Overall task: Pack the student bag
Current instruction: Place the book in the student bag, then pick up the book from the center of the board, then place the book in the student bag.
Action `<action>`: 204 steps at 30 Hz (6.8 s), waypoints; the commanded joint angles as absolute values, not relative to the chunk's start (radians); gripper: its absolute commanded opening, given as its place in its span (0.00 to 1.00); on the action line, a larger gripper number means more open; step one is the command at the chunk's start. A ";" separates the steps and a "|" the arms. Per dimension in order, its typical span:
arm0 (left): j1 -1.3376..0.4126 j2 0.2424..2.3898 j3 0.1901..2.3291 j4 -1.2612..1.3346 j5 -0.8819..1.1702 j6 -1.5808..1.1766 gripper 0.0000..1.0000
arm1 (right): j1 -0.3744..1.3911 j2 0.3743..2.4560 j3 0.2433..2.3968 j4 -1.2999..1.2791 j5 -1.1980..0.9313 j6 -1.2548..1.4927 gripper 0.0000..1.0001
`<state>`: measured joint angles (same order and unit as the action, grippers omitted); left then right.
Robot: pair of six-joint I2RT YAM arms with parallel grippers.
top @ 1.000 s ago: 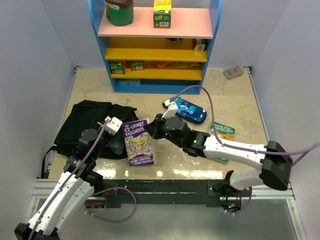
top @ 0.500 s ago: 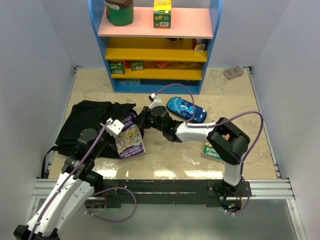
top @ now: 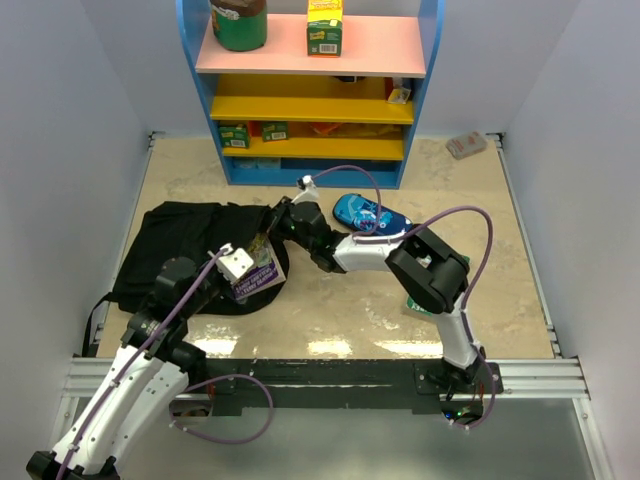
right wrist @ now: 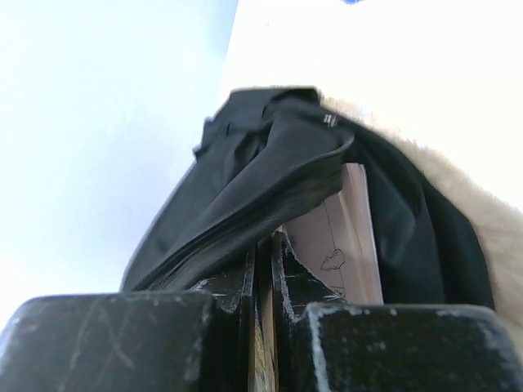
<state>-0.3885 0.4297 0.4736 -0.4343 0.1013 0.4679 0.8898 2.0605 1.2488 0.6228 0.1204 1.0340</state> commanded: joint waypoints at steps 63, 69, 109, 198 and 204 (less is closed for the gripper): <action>-0.388 0.377 0.552 -0.393 0.143 0.520 0.00 | 1.057 2.068 1.476 0.229 0.006 0.887 0.11; -0.388 0.365 0.540 -0.384 0.144 0.519 0.00 | 1.011 1.996 1.358 0.203 0.089 0.874 0.00; -0.388 0.334 0.549 -0.396 0.152 0.514 0.00 | 0.537 1.526 1.109 -0.954 0.756 1.091 0.96; -0.388 0.293 0.584 -0.396 0.066 0.459 0.00 | 1.088 1.920 1.525 -0.314 0.280 0.680 0.30; -0.388 0.311 0.574 -0.385 0.080 0.456 0.00 | 1.095 1.852 1.410 -0.190 0.111 0.657 0.99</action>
<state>-0.3893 0.4259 0.5331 -0.4496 0.0551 0.4786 1.0992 1.9289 1.4727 -0.2584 0.1860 0.6964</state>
